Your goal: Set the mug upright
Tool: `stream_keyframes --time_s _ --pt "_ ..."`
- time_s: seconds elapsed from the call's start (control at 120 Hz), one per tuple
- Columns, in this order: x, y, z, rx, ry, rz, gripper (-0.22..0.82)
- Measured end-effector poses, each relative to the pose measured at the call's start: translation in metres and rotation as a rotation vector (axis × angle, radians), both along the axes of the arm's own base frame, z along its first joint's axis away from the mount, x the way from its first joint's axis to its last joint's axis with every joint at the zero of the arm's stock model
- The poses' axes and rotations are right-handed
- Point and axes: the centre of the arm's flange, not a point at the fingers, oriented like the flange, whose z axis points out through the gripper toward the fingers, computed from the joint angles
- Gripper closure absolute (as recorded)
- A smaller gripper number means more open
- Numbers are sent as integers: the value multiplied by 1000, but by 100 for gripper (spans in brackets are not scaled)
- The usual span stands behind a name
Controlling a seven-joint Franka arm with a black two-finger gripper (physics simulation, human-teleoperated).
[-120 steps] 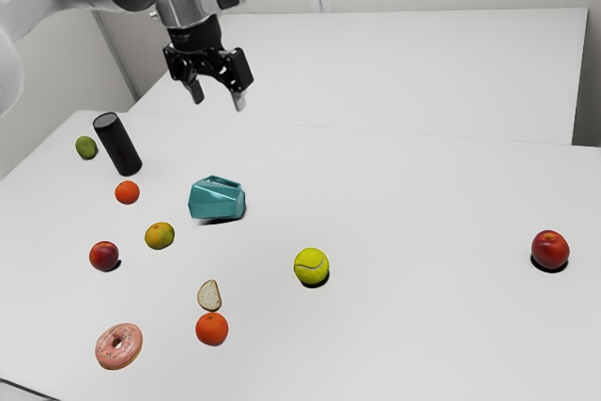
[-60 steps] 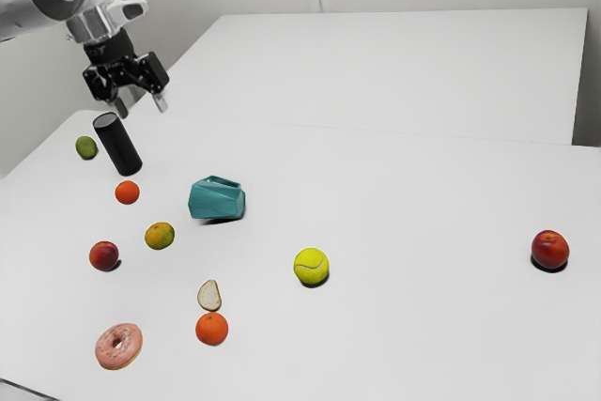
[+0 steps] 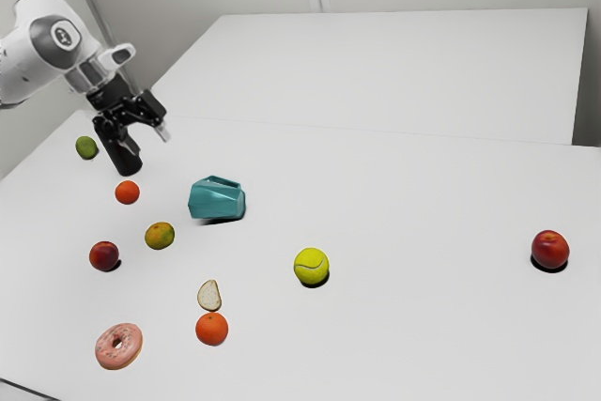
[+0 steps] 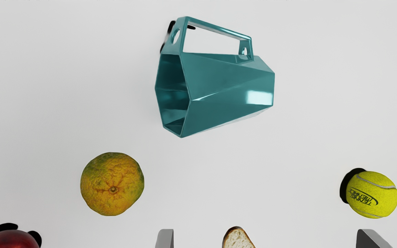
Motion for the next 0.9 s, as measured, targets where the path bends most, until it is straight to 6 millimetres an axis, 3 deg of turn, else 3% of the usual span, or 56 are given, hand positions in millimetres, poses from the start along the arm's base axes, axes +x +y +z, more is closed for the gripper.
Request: stream_keyframes --time_s 0.158,0.4,0.575,0.9 --pt "0 10 -39 -78 -19 17 4" --pt "11 19 -78 -157 -75 13 4" --pt "6 23 -114 -235 -92 30 5" --pt "6 24 -151 -330 -164 39 5"
